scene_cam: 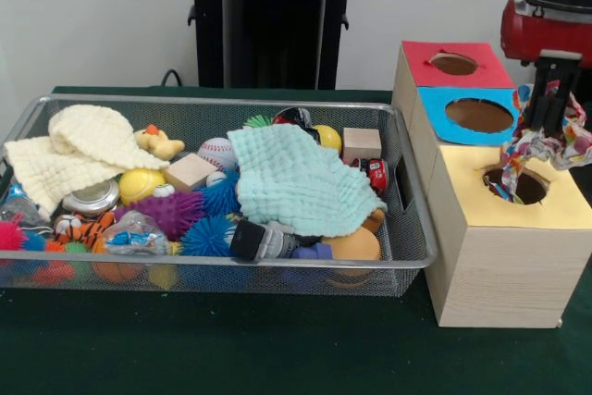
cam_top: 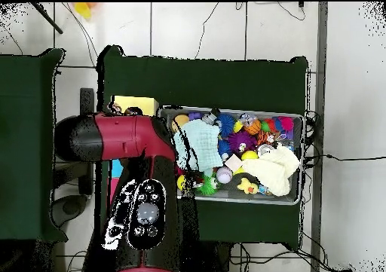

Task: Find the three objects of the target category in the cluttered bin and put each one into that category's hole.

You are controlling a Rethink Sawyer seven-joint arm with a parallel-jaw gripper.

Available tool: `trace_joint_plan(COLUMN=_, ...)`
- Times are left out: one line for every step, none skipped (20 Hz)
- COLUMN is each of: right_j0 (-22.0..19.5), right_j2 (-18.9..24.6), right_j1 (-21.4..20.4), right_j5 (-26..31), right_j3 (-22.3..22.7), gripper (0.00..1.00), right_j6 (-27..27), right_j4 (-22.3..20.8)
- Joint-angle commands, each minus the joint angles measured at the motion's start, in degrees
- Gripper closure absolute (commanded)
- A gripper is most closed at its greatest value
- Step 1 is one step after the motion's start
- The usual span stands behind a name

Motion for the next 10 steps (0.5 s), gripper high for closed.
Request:
trace_joint_plan(right_j0=-2.2, right_j2=0.4, right_j1=3.8, right_j5=0.7, right_j3=-1.5, gripper=1.00, right_j6=8.6, right_j4=0.2)
trace_joint_plan(right_j0=-2.4, right_j2=0.6, right_j1=4.0, right_j5=0.3, right_j3=-1.5, gripper=1.00, right_j6=8.4, right_j4=0.1)
trace_joint_plan(right_j0=-2.7, right_j2=0.7, right_j1=4.2, right_j5=-0.1, right_j3=-1.5, gripper=1.00, right_j6=8.2, right_j4=0.1)
trace_joint_plan(right_j0=-2.9, right_j2=0.8, right_j1=4.5, right_j5=-0.5, right_j3=-1.6, gripper=1.00, right_j6=8.1, right_j4=0.2)
trace_joint_plan(right_j0=-2.9, right_j2=0.9, right_j1=4.6, right_j5=-0.9, right_j3=-1.5, gripper=1.00, right_j6=8.2, right_j4=0.2)
trace_joint_plan(right_j0=-3.0, right_j2=0.8, right_j1=4.9, right_j5=-1.2, right_j3=-1.7, gripper=1.00, right_j6=8.4, right_j4=0.2)
trace_joint_plan(right_j0=-3.0, right_j2=0.9, right_j1=5.0, right_j5=-1.4, right_j3=-1.6, gripper=1.00, right_j6=8.5, right_j4=0.3)
trace_joint_plan(right_j0=-3.1, right_j2=1.1, right_j1=5.1, right_j5=-1.6, right_j3=-1.5, gripper=1.00, right_j6=8.6, right_j4=0.5)
trace_joint_plan(right_j0=-3.2, right_j2=1.0, right_j1=5.2, right_j5=-1.8, right_j3=-1.5, gripper=1.00, right_j6=8.5, right_j4=0.4)
trace_joint_plan(right_j0=-3.2, right_j2=1.0, right_j1=5.2, right_j5=-1.8, right_j3=-1.4, gripper=1.00, right_j6=8.3, right_j4=0.3)
